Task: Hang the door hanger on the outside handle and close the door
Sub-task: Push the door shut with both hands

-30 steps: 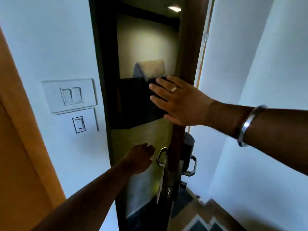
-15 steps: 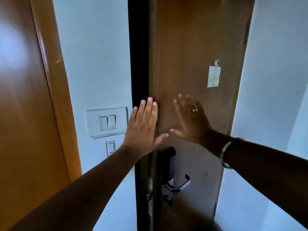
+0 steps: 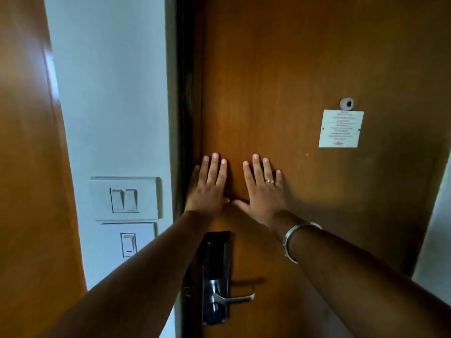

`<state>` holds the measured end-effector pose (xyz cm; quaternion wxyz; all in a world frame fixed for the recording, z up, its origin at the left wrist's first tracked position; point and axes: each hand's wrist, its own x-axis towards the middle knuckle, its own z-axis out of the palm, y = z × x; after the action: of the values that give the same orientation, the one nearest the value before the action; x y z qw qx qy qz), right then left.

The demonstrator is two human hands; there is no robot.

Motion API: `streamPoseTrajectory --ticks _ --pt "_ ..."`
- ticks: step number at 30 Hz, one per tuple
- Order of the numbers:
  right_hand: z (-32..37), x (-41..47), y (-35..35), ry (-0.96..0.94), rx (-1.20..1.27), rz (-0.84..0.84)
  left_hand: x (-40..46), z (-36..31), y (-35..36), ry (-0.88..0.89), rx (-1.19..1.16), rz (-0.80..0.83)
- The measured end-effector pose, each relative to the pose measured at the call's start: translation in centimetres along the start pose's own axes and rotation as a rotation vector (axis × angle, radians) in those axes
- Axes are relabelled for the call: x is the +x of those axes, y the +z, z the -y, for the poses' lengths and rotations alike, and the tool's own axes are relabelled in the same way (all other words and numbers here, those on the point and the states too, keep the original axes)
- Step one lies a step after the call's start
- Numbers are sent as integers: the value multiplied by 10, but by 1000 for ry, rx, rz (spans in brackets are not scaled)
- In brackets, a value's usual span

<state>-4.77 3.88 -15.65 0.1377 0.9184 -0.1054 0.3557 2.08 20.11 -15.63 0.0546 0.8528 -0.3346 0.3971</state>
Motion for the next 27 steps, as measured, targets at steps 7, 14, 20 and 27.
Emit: streamPoseTrajectory --ticks 7,14,20,27 --pt "-11 41 45 -58 76 -4 37 1 42 -215 -113 141" --pt "-18 62 69 -89 110 -16 61 3 70 -276 -41 134" --pt "-31 70 77 -147 58 27 73 8 83 -300 -20 156" --pt "-37 67 77 -168 21 17 71 9 85 -261 -13 116"
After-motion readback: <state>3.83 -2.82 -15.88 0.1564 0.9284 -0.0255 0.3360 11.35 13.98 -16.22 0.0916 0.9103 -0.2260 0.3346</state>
